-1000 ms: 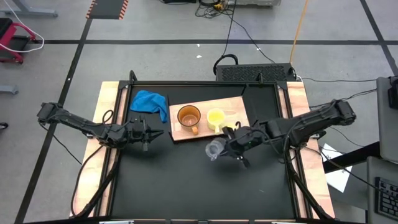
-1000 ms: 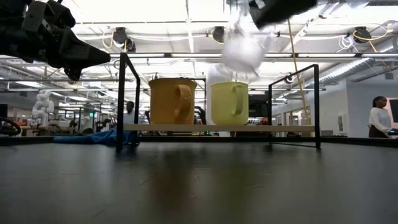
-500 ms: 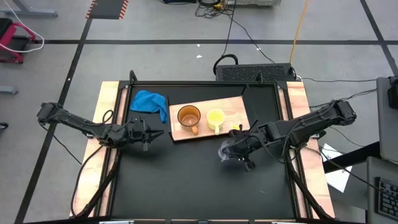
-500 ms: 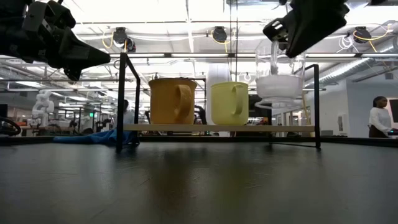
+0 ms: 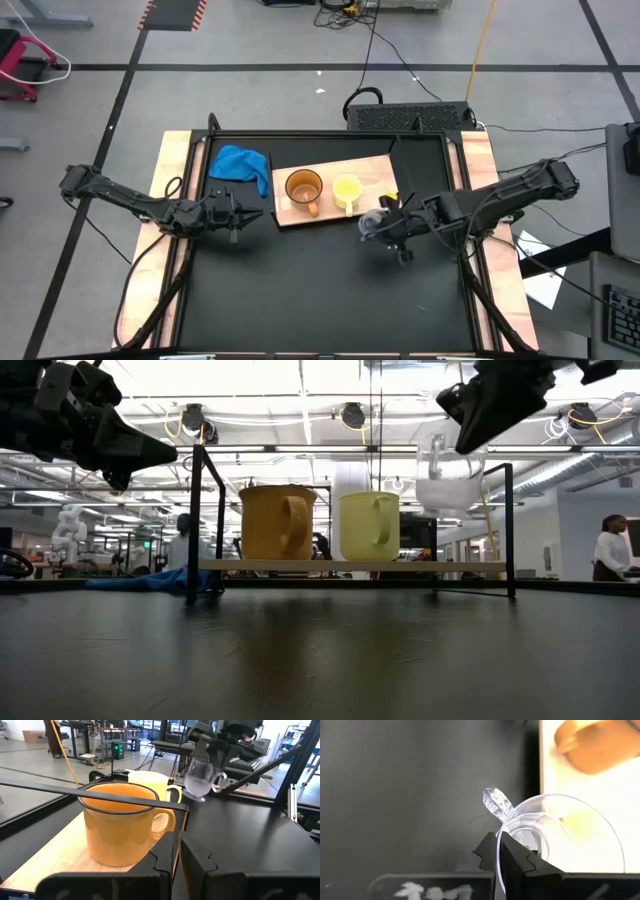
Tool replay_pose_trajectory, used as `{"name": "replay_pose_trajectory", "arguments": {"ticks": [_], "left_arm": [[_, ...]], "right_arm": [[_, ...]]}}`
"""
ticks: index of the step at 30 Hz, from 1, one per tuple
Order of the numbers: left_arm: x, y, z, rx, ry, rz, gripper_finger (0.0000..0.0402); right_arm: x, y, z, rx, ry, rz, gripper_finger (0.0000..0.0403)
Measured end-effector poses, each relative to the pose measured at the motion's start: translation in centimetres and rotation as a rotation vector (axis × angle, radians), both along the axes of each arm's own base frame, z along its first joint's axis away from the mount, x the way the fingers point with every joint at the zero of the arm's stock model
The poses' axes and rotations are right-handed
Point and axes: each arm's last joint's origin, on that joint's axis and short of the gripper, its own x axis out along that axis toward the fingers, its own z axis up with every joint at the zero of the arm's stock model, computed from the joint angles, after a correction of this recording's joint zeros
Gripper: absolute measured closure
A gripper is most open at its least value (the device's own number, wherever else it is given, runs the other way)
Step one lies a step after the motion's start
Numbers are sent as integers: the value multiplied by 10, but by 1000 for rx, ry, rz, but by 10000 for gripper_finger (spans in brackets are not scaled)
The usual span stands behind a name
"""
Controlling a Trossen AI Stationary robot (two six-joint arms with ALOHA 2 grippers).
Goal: Stack small to large cups/mugs on shelf
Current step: Put the transparent mug on the shelf
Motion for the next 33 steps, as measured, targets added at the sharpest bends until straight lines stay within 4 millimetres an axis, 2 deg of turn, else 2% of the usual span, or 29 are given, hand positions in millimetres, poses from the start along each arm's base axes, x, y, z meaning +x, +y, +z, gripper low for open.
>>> {"name": "replay_pose_trajectory", "arguments": {"ticks": [10, 22, 26, 33], "left_arm": [[0, 0, 0, 3, -2, -1, 369], [0, 0, 1, 11, -6, -1, 369], [0, 0, 1, 12, -6, -1, 369], [0, 0, 1, 20, -5, 8, 369]], "right_arm": [[-20, -23, 27, 38, -80, -50, 403], [-20, -57, 45, 126, -17, -59, 403], [-24, -73, 43, 145, 31, -85, 403], [-18, -94, 33, 144, 76, -88, 403]]}}
